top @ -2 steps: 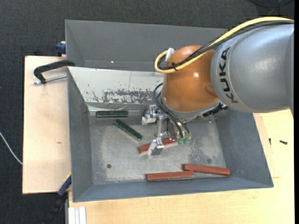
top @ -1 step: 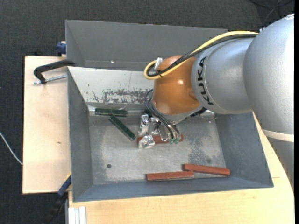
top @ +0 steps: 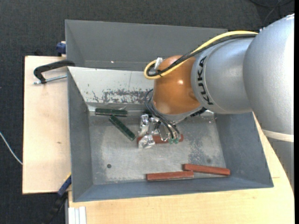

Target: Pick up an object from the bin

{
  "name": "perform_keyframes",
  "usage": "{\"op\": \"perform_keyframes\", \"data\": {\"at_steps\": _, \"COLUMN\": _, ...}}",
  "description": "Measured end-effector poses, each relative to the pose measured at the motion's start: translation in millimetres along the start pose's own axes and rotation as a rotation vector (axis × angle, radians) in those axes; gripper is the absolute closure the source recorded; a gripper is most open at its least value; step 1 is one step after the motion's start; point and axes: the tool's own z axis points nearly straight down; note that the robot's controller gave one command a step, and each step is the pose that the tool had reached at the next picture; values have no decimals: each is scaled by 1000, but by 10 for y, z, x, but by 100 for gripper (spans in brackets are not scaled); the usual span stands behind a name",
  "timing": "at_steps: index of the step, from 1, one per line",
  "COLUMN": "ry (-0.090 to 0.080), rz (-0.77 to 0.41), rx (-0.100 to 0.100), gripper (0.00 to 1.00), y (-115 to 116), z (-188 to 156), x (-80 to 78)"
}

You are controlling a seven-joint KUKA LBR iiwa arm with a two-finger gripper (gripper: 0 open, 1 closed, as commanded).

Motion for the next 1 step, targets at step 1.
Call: {"op": "perform_keyframes", "data": {"at_steps": 1, "ry": -9, "rz": -74, "rx": 1, "gripper": 100, "y": 12, "z": -1955, "x": 120}}
